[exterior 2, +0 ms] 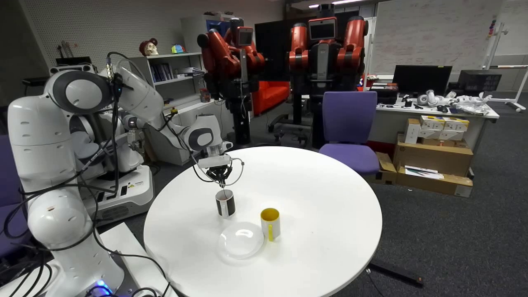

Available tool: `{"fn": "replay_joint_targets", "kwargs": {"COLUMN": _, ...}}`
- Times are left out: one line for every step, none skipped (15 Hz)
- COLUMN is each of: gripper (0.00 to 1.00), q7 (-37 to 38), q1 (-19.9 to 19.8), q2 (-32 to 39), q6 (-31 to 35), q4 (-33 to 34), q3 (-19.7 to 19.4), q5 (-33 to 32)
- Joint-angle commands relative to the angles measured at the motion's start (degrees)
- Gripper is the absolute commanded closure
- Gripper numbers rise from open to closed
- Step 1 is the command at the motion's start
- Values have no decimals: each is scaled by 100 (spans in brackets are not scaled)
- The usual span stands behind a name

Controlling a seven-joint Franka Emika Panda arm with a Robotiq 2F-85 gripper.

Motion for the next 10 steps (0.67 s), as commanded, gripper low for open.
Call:
{"fn": "replay_joint_targets", "kwargs": {"gripper": 99, "q7": -248, "q1": -59, "q2": -239, "q6": -170, "q4": -197, "q3": 65, "q5": 133}}
{"fn": "replay_joint_targets", "kwargs": {"gripper": 99, "q7": -289, "q1": -56, "q2": -239, "q6": -176, "q4": -210, "q3": 90, "q5": 192}}
{"fn": "replay_joint_targets", "kwargs": {"gripper": 99, "q7": -298, "q1": -42, "q2": -217, "q6": -162, "q4": -203, "q3": 110, "q5": 208}}
{"fn": "replay_joint_targets", "kwargs": {"gripper": 99, "q7": -299, "q1": -33, "q2": -193, "q6": -151, "q4": -188, "q3": 124, "q5": 208}}
{"fn": "replay_joint_targets", "kwargs": {"gripper": 99, "q7": -274, "q1": -23, "q2": -160, "q6": -124, "q4": -161, "q3": 125, "q5": 171}}
{"fn": "replay_joint_targets", "kwargs": {"gripper": 99, "q7": -204, "q1": -12, "q2": -109, "q6": -81, "q4": -114, "q3": 107, "q5": 87}}
{"fn": "replay_joint_targets", "kwargs": {"gripper": 99, "q7": -140, "q1": -5, "q2": -75, "q6": -52, "q4": -85, "q3": 75, "q5": -6}}
{"fn": "replay_joint_targets", "kwargs": {"gripper": 99, "q7": -116, "q1": -11, "q2": -57, "q6": -49, "q4": -68, "q3": 47, "q5": -66}}
{"fn": "replay_joint_targets", "kwargs": {"gripper": 99, "q7": -95, "q1": -20, "q2": -62, "q6": -52, "q4": -73, "q3": 11, "q5": -136}}
{"fn": "replay_joint_targets", "kwargs": {"gripper": 99, "q7": -87, "q1": -29, "q2": -75, "q6": -58, "q4": -89, "q3": -18, "q5": -199}}
